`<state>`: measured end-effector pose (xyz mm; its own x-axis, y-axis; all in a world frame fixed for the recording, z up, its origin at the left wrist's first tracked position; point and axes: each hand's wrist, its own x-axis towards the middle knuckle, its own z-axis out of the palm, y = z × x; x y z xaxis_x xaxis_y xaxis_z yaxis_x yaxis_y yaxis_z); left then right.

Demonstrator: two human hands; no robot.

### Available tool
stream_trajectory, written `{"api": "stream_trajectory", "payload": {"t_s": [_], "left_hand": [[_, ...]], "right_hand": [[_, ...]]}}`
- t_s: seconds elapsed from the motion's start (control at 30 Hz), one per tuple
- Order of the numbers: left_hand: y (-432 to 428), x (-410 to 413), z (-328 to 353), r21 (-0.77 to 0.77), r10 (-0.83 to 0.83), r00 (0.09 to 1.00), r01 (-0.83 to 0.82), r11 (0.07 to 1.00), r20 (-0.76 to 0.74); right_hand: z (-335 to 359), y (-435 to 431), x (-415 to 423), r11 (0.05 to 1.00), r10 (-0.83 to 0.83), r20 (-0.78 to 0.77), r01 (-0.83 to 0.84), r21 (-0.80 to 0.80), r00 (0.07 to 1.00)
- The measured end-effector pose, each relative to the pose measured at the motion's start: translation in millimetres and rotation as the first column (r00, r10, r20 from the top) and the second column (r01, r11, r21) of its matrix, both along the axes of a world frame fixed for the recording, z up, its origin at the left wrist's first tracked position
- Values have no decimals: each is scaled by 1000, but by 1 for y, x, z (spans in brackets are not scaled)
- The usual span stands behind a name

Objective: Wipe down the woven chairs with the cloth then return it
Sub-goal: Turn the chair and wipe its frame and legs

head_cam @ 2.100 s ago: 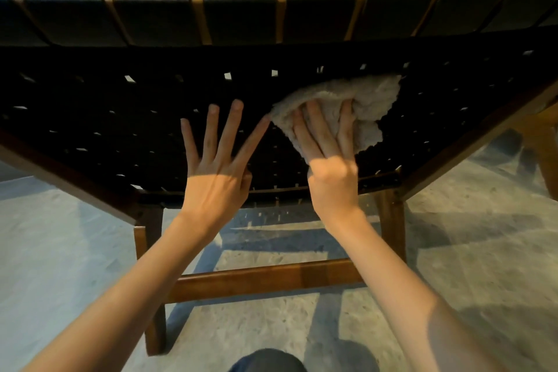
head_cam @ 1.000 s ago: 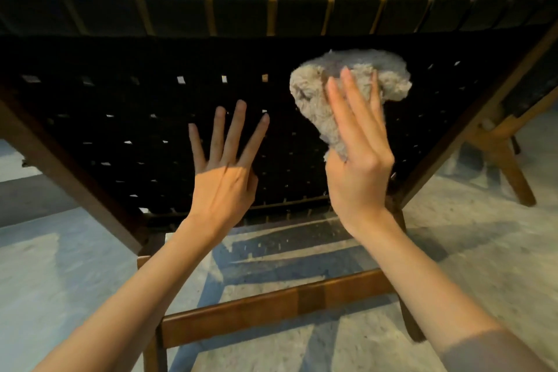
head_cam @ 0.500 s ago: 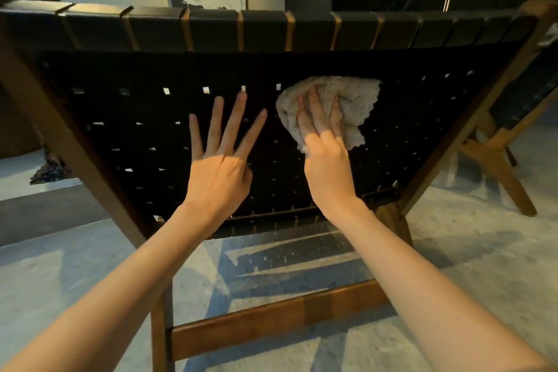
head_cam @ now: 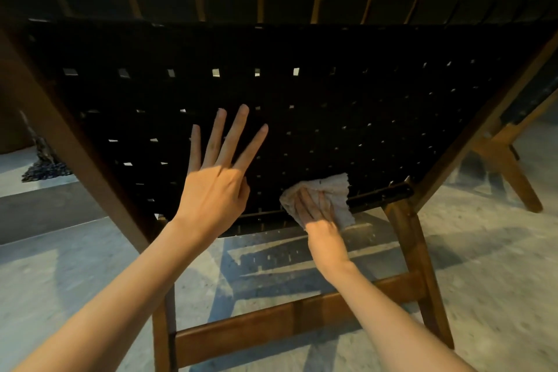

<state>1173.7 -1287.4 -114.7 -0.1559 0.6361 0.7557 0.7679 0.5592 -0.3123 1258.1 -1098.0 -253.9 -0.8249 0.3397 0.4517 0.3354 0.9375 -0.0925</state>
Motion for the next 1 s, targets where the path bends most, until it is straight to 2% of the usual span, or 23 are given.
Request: {"api": "stream_trajectory", "payload": {"t_s": [0.07, 0.17, 0.23, 0.27, 0.33, 0.4, 0.5, 0.57, 0.6, 0.77, 0.9, 1.0], "left_hand": [[-2, -1, -4, -18, 8, 1000, -8, 1000, 13], [-6, 1, -6, -29, 22, 999, -20, 999, 38], [-9, 5, -5, -16, 17, 997, -16, 1000, 75], [-10, 8, -5, -3, 11, 996, -11, 1000, 89], [-14, 11, -3, 34, -1, 995, -2, 999, 98], [-17, 13, 0, 62, 3, 997, -8, 998, 81], [-20, 16, 9, 93, 25, 997, -32, 995, 70], [-21, 17, 15, 110, 41, 996, -49, 993, 76], [-22, 18, 18, 116, 47, 996, -57, 992, 81], [-22, 18, 25, 125, 79, 985, -99, 987, 152], [-24, 13, 21, 85, 90, 981, -106, 991, 174], [-25, 8, 12, 60, 84, 981, -96, 994, 176]], "right_hand": [[2, 4, 4, 999, -1, 34, 3, -50, 999], [24, 4, 21, 978, -85, 84, 99, -182, 993], [42, 0, 35, 975, -79, -37, 69, -211, 996], [48, -3, 43, 981, -36, -171, 2, -194, 985], [59, -17, 61, 987, 92, -452, -142, -78, 887], [75, -35, 75, 975, 204, -658, -212, 68, 725], [123, -54, 78, 951, 282, -802, -262, 163, 527], [159, -63, 72, 939, 325, -825, -264, 222, 463], [174, -65, 68, 940, 328, -821, -248, 234, 467], [206, -80, 36, 974, 224, -751, -160, 158, 621], [195, -79, 21, 964, 246, -764, -69, 257, 597], [167, -71, 12, 956, 242, -722, -31, 293, 648]]}}
